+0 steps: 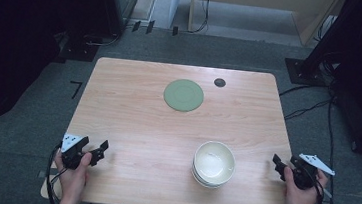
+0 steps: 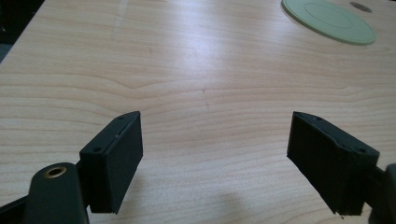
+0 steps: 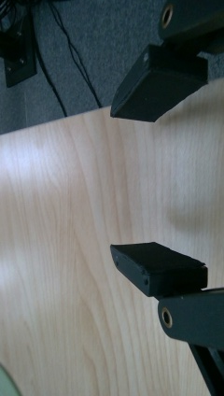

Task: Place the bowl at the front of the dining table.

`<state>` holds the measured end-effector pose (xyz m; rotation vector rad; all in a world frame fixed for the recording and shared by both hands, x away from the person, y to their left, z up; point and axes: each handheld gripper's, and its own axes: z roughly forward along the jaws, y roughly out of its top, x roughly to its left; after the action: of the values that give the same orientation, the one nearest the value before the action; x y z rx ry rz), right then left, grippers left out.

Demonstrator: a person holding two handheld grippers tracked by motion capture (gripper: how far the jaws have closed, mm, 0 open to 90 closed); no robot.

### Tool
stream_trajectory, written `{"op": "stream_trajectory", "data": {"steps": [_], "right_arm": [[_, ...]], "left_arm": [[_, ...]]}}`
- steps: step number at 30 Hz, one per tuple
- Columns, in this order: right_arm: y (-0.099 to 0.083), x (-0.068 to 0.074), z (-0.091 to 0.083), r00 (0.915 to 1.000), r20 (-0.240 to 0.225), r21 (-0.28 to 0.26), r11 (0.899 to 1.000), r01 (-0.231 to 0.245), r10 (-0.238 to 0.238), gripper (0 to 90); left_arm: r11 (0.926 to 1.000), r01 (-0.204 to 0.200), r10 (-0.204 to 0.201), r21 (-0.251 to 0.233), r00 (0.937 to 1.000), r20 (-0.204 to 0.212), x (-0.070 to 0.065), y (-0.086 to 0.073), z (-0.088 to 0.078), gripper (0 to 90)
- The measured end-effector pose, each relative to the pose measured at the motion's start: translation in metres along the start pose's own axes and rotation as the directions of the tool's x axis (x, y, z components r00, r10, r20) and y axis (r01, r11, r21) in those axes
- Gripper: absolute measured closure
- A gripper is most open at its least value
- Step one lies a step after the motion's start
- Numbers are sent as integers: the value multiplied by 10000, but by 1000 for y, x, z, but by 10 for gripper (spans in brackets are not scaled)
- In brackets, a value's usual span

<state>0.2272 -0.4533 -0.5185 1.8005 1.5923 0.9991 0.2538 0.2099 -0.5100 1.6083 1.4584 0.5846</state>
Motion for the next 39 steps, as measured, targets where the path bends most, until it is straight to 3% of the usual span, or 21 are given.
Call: {"op": "stream_trajectory", "data": {"steps": [6,14,17,18,19,20,23,24,29,31,32,37,38,39], "right_arm": [[5,14,-5,9991,-387,-196,9997,161,-168,291],[16,45,-15,9916,-1181,-531,9975,471,-531,297],[18,53,-18,9876,-1427,-625,9964,572,-656,296],[20,60,-21,9843,-1618,-694,9958,596,-702,296],[20,60,-21,9843,-1618,-694,9958,596,-702,296],[22,66,-25,9801,-1820,-825,9945,646,-788,296],[25,72,-29,9742,-2094,-974,9931,646,-839,296],[27,77,-33,9699,-2261,-1071,9920,673,-902,296],[32,86,-39,9583,-2681,-1192,9905,690,-990,297],[34,90,-41,9543,-2785,-1221,9895,770,-1086,300],[36,93,-43,9483,-2998,-1232,9900,692,-1036,302],[39,102,-50,9355,-3333,-1304,9885,771,-1169,307],[40,107,-52,9276,-3505,-1310,9875,878,-1290,307],[40,107,-52,9276,-3505,-1310,9875,878,-1290,307]], "left_arm": [[9999,-150,150,-45,9999,-44,-1,0,1,183],[9999,-77,78,-122,10000,50,-3,2,0,183],[9994,-151,160,-305,9995,290,-13,6,-3,183],[9986,-236,259,-468,9984,493,-24,9,-5,183],[9986,-236,259,-468,9984,493,-24,9,-5,183],[9971,-438,479,-619,9967,661,-37,12,-7,183],[9954,-562,629,-771,9941,878,-49,14,-9,183],[9948,-584,680,-840,9909,1165,-59,16,-10,183],[9944,-469,620,-945,9844,1649,-76,19,-12,183],[9931,-594,769,-1012,9808,1792,-86,20,-14,183],[9923,-664,857,-1043,9774,1932,-91,21,-15,183],[9882,-972,1256,-1183,9567,2627,-121,26,-17,183],[9873,-1042,1351,-1201,9477,2891,-132,27,-17,183],[9873,-1042,1351,-1201,9477,2891,-132,27,-17,183]]}}
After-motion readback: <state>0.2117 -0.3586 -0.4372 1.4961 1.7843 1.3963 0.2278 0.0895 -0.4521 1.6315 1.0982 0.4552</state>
